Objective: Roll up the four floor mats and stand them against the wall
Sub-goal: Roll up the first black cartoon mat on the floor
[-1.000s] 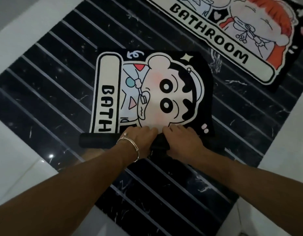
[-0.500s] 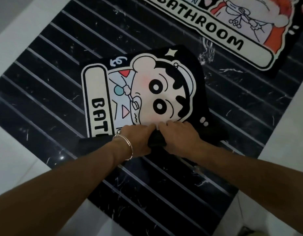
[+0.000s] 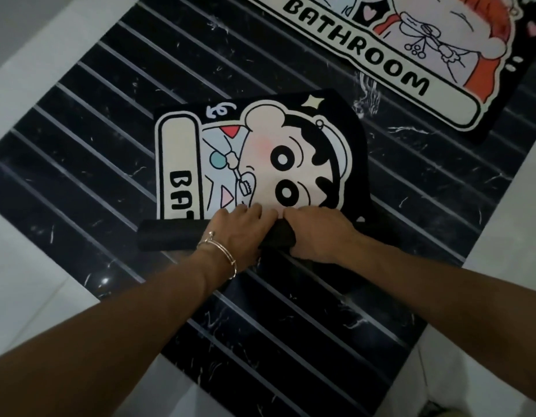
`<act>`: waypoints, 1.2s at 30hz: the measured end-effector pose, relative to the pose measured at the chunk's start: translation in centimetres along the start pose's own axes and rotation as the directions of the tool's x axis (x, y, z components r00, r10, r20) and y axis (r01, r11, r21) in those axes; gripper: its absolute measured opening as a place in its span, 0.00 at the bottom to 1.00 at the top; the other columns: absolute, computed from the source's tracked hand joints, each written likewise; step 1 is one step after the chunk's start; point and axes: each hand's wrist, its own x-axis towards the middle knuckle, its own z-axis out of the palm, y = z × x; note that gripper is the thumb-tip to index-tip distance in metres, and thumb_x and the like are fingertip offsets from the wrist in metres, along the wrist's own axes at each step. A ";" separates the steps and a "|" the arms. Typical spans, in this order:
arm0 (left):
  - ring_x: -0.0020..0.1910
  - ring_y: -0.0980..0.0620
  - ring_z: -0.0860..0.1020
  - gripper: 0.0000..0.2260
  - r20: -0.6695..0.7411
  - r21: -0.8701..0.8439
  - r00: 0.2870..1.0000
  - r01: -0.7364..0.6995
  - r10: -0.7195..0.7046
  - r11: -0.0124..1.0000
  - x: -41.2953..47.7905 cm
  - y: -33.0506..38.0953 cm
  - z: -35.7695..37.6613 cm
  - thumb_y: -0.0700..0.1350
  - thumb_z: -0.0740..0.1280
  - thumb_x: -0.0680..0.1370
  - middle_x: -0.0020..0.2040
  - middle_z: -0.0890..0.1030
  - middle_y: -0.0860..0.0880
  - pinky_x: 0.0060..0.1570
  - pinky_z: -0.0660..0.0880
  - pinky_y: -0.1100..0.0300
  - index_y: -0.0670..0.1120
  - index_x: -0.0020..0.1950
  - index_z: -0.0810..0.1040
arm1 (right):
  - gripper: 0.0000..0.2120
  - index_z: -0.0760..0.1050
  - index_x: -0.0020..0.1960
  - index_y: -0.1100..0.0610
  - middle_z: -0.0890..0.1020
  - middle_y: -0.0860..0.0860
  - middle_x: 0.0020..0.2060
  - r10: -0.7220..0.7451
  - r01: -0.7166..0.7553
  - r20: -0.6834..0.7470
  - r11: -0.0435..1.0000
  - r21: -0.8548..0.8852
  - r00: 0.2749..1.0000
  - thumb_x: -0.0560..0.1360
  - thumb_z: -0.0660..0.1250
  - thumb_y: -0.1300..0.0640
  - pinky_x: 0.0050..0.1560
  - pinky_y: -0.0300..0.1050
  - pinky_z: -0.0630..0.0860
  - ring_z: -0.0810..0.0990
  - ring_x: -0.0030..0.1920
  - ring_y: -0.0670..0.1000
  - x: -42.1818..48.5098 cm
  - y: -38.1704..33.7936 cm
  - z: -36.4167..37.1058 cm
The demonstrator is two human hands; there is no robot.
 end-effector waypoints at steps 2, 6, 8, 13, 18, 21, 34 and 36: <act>0.55 0.46 0.75 0.22 0.036 0.002 0.998 0.046 -0.046 0.999 -0.1 -0.2 0.0 0.50 0.67 0.75 0.56 0.73 0.48 0.45 0.70 0.53 0.48 0.64 0.62 | 0.15 0.68 0.54 0.56 0.79 0.53 0.49 -0.007 0.008 -0.006 1.000 0.018 1.000 0.71 0.68 0.53 0.39 0.45 0.69 0.78 0.46 0.55 -0.1 -0.4 0.2; 0.49 0.47 0.79 0.17 0.074 -0.097 0.994 0.084 -0.077 0.992 0.5 -0.5 -0.4 0.51 0.66 0.75 0.52 0.77 0.49 0.40 0.68 0.54 0.48 0.59 0.65 | 0.19 0.66 0.59 0.55 0.76 0.53 0.52 -0.044 0.020 -0.210 0.994 -0.112 0.977 0.72 0.67 0.52 0.46 0.49 0.68 0.76 0.52 0.55 -0.8 -0.5 0.7; 0.48 0.47 0.79 0.18 0.030 -0.106 0.997 0.073 -0.070 0.992 0.3 -0.3 -0.5 0.52 0.65 0.75 0.51 0.77 0.49 0.40 0.69 0.54 0.49 0.60 0.65 | 0.18 0.66 0.58 0.55 0.75 0.52 0.51 -0.052 0.023 -0.219 0.991 -0.132 0.974 0.72 0.67 0.52 0.46 0.49 0.69 0.76 0.52 0.54 -0.8 -0.1 0.4; 0.55 0.46 0.75 0.25 -0.022 -0.019 0.998 0.054 -0.054 0.998 -0.4 -0.3 -0.3 0.52 0.67 0.74 0.58 0.72 0.48 0.51 0.71 0.51 0.50 0.67 0.59 | 0.13 0.64 0.46 0.52 0.77 0.51 0.43 -0.020 0.019 0.024 0.999 0.040 1.000 0.70 0.68 0.52 0.38 0.46 0.71 0.78 0.43 0.53 -0.1 0.6 -0.9; 0.46 0.47 0.79 0.16 0.064 -0.067 0.996 0.063 -0.059 0.996 0.5 -0.8 -1.0 0.52 0.65 0.75 0.50 0.77 0.50 0.38 0.69 0.55 0.49 0.58 0.65 | 0.19 0.66 0.59 0.54 0.76 0.51 0.51 -0.041 0.026 -0.176 0.996 -0.088 0.984 0.71 0.67 0.51 0.48 0.49 0.69 0.76 0.52 0.54 -0.9 0.0 0.2; 0.46 0.47 0.79 0.16 0.021 -0.058 0.998 0.056 -0.055 0.997 0.6 -0.9 -1.3 0.53 0.64 0.75 0.50 0.77 0.50 0.38 0.69 0.55 0.49 0.59 0.64 | 0.25 0.63 0.66 0.55 0.76 0.52 0.53 -0.025 -0.004 -0.195 0.989 -0.150 0.981 0.72 0.67 0.52 0.50 0.51 0.70 0.77 0.53 0.55 -0.5 0.0 -0.1; 0.46 0.47 0.78 0.18 -0.051 -0.043 0.991 0.122 -0.124 0.992 0.3 -0.7 -1.2 0.54 0.66 0.74 0.51 0.76 0.48 0.38 0.70 0.55 0.48 0.59 0.66 | 0.20 0.70 0.55 0.56 0.78 0.53 0.45 -0.090 0.006 -0.339 0.971 -0.240 0.936 0.67 0.72 0.52 0.45 0.50 0.69 0.78 0.45 0.56 -0.1 0.6 0.3; 0.48 0.46 0.78 0.20 -0.055 -0.037 0.991 0.124 -0.126 0.992 0.0 -0.5 -0.9 0.54 0.65 0.74 0.53 0.75 0.48 0.40 0.72 0.55 0.48 0.61 0.65 | 0.18 0.68 0.56 0.56 0.77 0.52 0.47 -0.090 0.042 -0.253 0.981 -0.188 0.963 0.70 0.70 0.53 0.45 0.49 0.68 0.78 0.45 0.56 0.1 0.6 0.0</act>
